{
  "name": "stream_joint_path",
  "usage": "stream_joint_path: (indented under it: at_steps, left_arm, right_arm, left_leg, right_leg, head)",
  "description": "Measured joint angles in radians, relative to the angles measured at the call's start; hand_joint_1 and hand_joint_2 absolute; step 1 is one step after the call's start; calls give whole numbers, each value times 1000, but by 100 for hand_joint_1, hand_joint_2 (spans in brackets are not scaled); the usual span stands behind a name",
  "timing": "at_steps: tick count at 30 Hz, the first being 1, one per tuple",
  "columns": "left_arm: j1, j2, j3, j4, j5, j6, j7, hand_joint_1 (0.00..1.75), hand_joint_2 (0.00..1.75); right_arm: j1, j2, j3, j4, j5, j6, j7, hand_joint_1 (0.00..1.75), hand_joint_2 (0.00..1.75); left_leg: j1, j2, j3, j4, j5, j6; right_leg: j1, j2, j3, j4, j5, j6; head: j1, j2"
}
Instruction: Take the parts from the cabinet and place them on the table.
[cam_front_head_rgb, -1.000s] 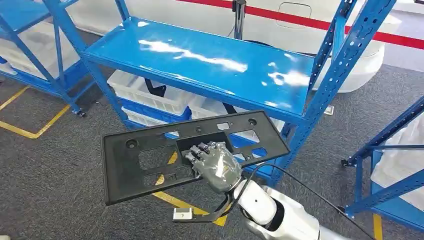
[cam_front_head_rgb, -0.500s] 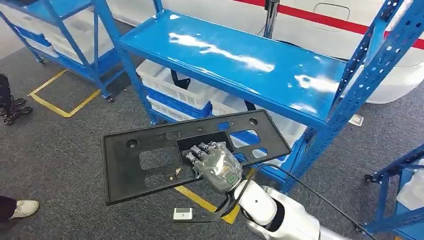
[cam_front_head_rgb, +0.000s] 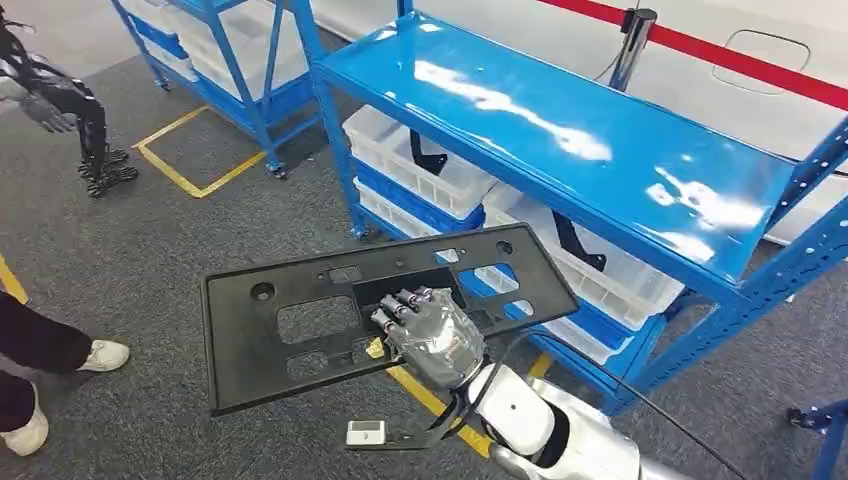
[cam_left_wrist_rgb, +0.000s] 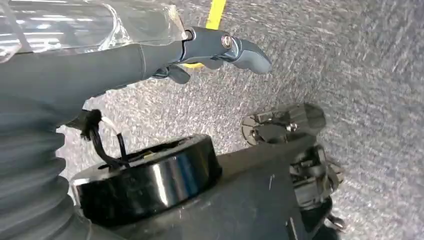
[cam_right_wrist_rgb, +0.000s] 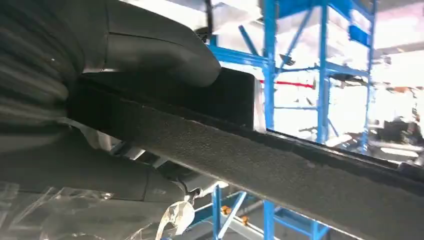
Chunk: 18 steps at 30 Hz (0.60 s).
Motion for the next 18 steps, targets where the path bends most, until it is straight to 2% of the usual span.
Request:
stream_joint_path:
  at_steps: [1, 3, 4, 5, 6, 7, 9, 10, 11, 12, 13, 14, 15, 16, 18]
  left_arm:
    - [-1, 0, 0, 0, 0, 0, 5, 0, 175]
    - [5, 0, 0, 0, 2, 2, 10, 0, 175]
    - [9, 3, 0, 0, 2, 3, 13, 0, 175]
    - [11, 1, 0, 1, 2, 5, 16, 0, 175]
    - [10, 1, 0, 1, 2, 6, 17, 0, 175]
    - [6, 1, 0, 1, 2, 6, 19, 0, 175]
    - [3, 1, 0, 1, 3, 6, 24, 0, 175]
    - [3, 1, 0, 1, 3, 6, 24, 0, 175]
    - [2, 1, 0, 1, 2, 6, 27, 0, 175]
    - [2, 1, 0, 1, 1, 6, 27, 0, 175]
    - [4, 1, 0, 1, 1, 7, 30, 0, 175]
    - [5, 2, 0, 1, 0, 7, 30, 0, 175]
    - [2, 2, 0, 1, -1, 9, 30, 0, 175]
    - [0, 2, 0, 1, -2, 9, 30, 0, 175]
    - [4, 3, 0, 1, -3, 10, 32, 0, 175]
  right_arm:
    - [1, 0, 0, -2, 0, 0, 2, 175, 175]
    - [3, -1, 0, -3, 0, 0, 3, 175, 175]
    - [3, 0, 0, -5, 0, 0, 3, 175, 175]
    - [2, -1, 0, -5, 0, 0, 4, 175, 175]
    - [3, 0, 0, -6, 0, 1, 4, 175, 175]
    - [3, 0, 0, -6, 0, 1, 5, 175, 175]
    - [5, -2, 0, -5, 0, 2, 5, 175, 175]
    - [7, -2, 0, -6, 0, 2, 5, 175, 175]
    - [8, -2, 0, -6, 0, 3, 5, 175, 175]
    - [8, -2, 0, -6, 0, 3, 5, 175, 175]
    - [8, -1, 0, -6, 0, 3, 4, 175, 175]
    - [6, -1, 0, -6, 0, 3, 4, 175, 175]
    - [5, -1, 0, -6, 0, 3, 5, 175, 175]
    - [5, -3, -1, -8, 0, 3, 5, 175, 175]
    - [6, -4, -1, -8, 0, 3, 5, 175, 175]
  left_leg:
    - [4, -6, -8, 3, 2, -3]
    - [11, -26, -13, -1, 8, -13]
    - [10, -37, -15, 1, 6, -18]
    - [7, 2, -24, 18, -8, -23]
    - [7, 39, -47, 69, -39, -30]
    - [11, 60, -85, 148, -77, -38]
    - [16, 76, -165, 315, -141, -45]
    - [17, 78, -182, 352, -146, -46]
    - [18, 80, -170, 330, -126, -45]
    - [17, 84, -131, 258, -87, -42]
    - [15, 96, -73, 151, -41, -35]
    - [11, 123, -19, 52, -5, -26]
    - [-1, 162, 3, 0, -16, -20]
    - [-9, 153, 0, -2, -10, -13]
    - [-12, 132, -6, 0, -10, -8]
  right_leg:
    - [-2, -10, -5, 3, 1, -2]
    - [7, -26, -6, 4, 1, -10]
    - [-1, -41, -5, -2, 5, -16]
    - [-1, -51, -2, -2, 5, -21]
    - [-1, -62, -1, -2, 4, -29]
    - [0, -73, -2, -2, 4, -30]
    - [3, -101, -2, -2, 2, -33]
    - [4, -113, -2, -2, 1, -33]
    - [6, -127, -2, -2, 1, -32]
    - [7, -137, 0, -2, 0, -32]
    - [7, -145, 3, -2, -1, -30]
    - [8, -154, 6, -2, -2, -28]
    - [12, -162, 6, -2, -4, -25]
    - [15, -172, 4, -1, -5, -20]
    - [12, -191, 8, -4, -6, -12]
  head:
    - [-1, 0]
    - [-1, 0]
    - [0, 0]
    - [-2, 0]
    - [-2, 0]
    - [-2, 0]
    - [-2, 0]
    - [-2, 0]
    - [-2, 0]
    - [-2, 0]
    - [-2, 0]
    - [-2, 0]
    - [-2, 0]
    - [-1, 0]
    - [-1, 0]
